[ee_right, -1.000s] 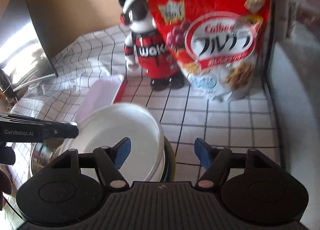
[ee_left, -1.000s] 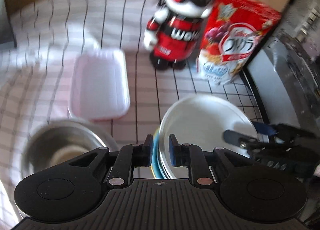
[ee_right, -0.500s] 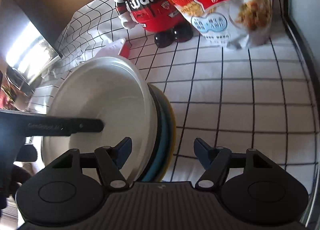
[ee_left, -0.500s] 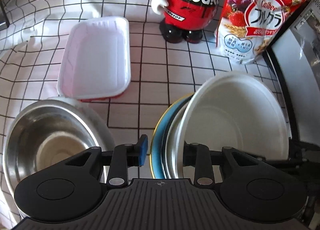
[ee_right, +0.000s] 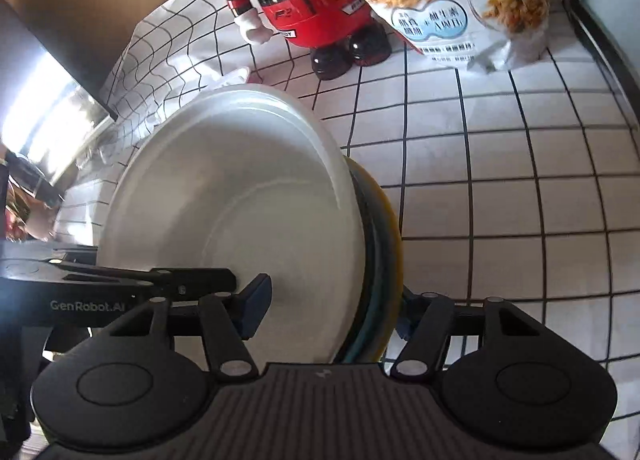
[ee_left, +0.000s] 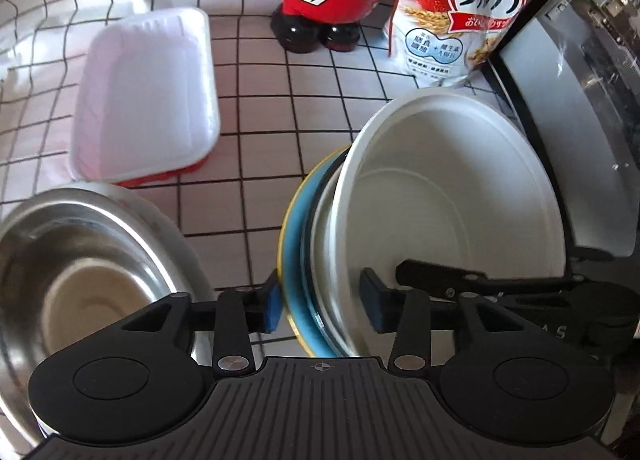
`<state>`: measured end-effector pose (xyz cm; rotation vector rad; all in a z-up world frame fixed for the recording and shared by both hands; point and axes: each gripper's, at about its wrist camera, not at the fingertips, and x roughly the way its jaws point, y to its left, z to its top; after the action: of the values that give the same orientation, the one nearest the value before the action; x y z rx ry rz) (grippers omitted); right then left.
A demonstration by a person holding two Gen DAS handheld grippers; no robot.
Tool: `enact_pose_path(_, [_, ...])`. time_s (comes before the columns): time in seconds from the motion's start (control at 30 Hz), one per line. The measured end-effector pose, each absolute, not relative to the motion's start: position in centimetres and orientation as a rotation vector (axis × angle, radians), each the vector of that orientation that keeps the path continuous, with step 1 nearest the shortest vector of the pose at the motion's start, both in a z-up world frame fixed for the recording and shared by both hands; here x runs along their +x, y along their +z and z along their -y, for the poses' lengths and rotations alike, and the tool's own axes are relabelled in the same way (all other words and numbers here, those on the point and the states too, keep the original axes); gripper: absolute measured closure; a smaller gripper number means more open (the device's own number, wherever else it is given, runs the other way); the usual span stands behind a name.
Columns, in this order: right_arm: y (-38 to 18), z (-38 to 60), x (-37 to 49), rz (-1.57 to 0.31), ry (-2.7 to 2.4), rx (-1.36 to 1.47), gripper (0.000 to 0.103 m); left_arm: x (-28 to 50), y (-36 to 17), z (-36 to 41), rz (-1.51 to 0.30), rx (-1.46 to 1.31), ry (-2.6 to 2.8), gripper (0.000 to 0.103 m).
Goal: Organize plates and bowls
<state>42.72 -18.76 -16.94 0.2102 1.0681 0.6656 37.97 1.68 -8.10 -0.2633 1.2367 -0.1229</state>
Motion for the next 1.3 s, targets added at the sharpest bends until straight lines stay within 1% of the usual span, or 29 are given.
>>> enact_pose_path(0.13, [-17.1,19.0,42.7,-1.082,0.670,0.231,0.042,38.6,-8.3,-1.8,-1.227,-0.287,-0.138,0.053])
enact_pose_path(0.37, [-17.3,19.0,42.2,-1.090,0.670,0.257,0.039,38.7,-8.3,-1.5,-1.189,-0.283,-0.127,0.047])
enact_pose_path(0.53, [-17.3,18.7,41.4,-1.101,0.677,0.234,0.037,37.5,-8.1,-1.7,-1.212,-0.309,-0.098,0.049])
enact_pose_path(0.77, [-17.4,18.4,38.6,-1.123,0.757,0.181,0.037,33.8,-7.6,-2.4,-1.243,-0.338,-0.079,0.050])
enact_pose_path(0.87, [-17.4,18.8,38.0,-1.120,0.770,0.163,0.037,32.8,-7.5,-2.6,-1.230,-0.340,-0.084,0.056])
enact_pose_path(1.03, [-15.5,20.0,38.1,-1.030,0.728,0.150,0.037,32.6,-7.2,-2.5,-1.205,-0.324,-0.068,0.057])
enact_pose_path(1.13, [-15.6,20.1,39.1,-1.037,0.704,0.161,0.037,32.7,-7.2,-2.3,-1.198,-0.323,-0.054,0.057])
enact_pose_path(1.2, [-16.2,19.6,39.7,-1.062,0.708,0.164,0.038,32.7,-7.2,-2.3,-1.194,-0.327,-0.047,0.057])
enact_pose_path(1.27, [-16.8,19.2,40.0,-1.088,0.723,0.178,0.043,32.7,-7.3,-2.3,-1.190,-0.334,-0.041,0.057])
enact_pose_path(1.3, [-16.9,19.3,40.2,-1.087,0.736,0.196,0.043,32.7,-7.3,-2.3,-1.190,-0.339,-0.039,0.057])
